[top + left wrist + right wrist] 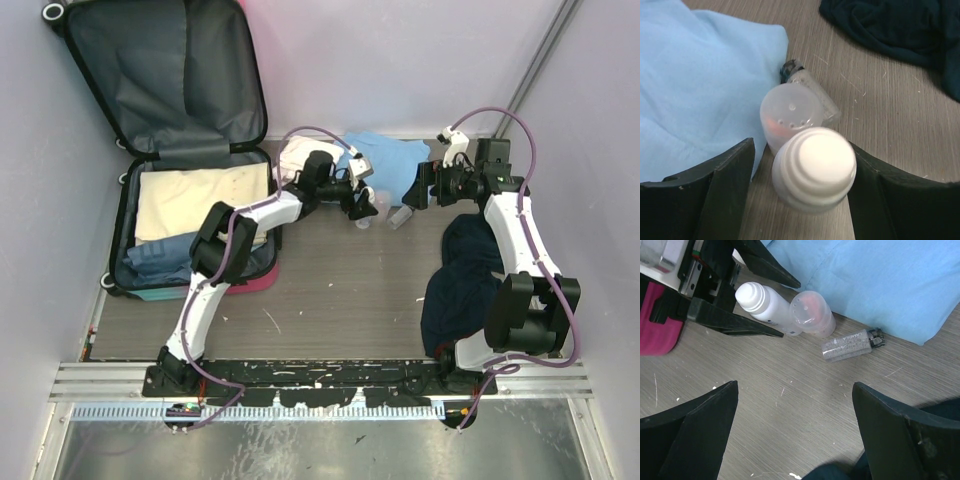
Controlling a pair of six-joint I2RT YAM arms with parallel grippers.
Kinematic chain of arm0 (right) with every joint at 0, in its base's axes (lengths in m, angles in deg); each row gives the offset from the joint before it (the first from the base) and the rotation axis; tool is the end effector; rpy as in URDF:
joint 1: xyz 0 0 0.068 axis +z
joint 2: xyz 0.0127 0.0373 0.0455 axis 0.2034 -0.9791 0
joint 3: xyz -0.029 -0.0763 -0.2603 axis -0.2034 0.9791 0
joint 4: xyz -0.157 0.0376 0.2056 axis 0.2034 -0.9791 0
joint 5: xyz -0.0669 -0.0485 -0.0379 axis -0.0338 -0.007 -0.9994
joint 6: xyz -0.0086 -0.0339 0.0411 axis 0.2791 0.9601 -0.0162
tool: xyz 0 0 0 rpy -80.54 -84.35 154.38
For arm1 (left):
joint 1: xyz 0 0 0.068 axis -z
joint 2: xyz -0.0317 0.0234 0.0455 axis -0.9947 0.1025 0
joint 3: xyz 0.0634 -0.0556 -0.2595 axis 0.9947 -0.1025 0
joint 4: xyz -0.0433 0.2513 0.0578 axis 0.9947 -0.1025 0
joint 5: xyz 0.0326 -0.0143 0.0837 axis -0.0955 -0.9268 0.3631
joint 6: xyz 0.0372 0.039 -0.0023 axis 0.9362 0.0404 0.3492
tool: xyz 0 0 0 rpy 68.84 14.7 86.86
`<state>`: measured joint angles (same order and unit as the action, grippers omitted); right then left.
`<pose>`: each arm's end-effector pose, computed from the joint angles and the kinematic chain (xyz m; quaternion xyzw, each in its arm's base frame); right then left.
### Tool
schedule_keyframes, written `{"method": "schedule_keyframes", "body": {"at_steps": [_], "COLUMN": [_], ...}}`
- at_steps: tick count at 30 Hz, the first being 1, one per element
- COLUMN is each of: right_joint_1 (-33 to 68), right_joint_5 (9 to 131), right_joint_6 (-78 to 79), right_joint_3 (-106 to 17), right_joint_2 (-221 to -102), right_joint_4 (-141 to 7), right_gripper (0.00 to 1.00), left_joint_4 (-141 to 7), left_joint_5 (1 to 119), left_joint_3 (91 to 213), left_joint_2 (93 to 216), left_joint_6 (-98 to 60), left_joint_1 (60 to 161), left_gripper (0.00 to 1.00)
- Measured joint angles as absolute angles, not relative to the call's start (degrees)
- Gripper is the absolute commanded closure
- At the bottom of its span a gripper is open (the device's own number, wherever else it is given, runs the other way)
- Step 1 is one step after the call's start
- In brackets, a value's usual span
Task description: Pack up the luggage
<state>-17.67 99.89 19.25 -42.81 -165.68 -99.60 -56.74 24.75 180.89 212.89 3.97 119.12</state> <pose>0.3235 -0.0116 0.3161 -0.1710 0.8644 0.2385 0.4082 0.4240 -0.3266 0.1896 0.4924 0.6183 -0.4059 0.4588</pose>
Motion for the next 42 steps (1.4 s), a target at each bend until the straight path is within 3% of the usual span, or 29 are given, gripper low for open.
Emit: {"method": "schedule_keyframes", "body": {"at_steps": [6,9,19,25,32,42], "right_joint_1": [-17.87,-17.87,-17.87,-17.87,-17.87,-17.74], "right_joint_5": [99.91,100.19,103.01,104.43,105.22,104.96], "right_joint_6": [19.18,19.16,17.63,17.61,17.72,19.20], "right_joint_3": [-42.81,-42.81,-42.68,-42.59,-42.62,-43.01], "right_joint_2": [-165.68,-165.68,-165.66,-165.61,-165.61,-166.09], "right_joint_4": [-99.60,-99.54,-98.97,-98.97,-99.01,-100.13], "right_gripper": [0.00,0.00,0.00,0.00,0.00,0.00], "left_joint_4": [-54.42,-54.77,-82.38,-112.10,-141.72,-150.38], "left_joint_5": [25.20,24.92,23.94,25.31,34.03,41.62], "left_joint_3": [181.17,177.33,168.39,179.45,188.04,175.75], "left_joint_2": [213.77,210.92,189.33,178.07,174.75,176.46], "left_joint_6": [2.81,2.96,10.39,22.94,41.25,51.42], "left_joint_1": [119.84,119.30,112.15,105.22,98.25,100.39], "left_gripper": [0.75,0.85,0.86,0.87,0.89,0.89]}}
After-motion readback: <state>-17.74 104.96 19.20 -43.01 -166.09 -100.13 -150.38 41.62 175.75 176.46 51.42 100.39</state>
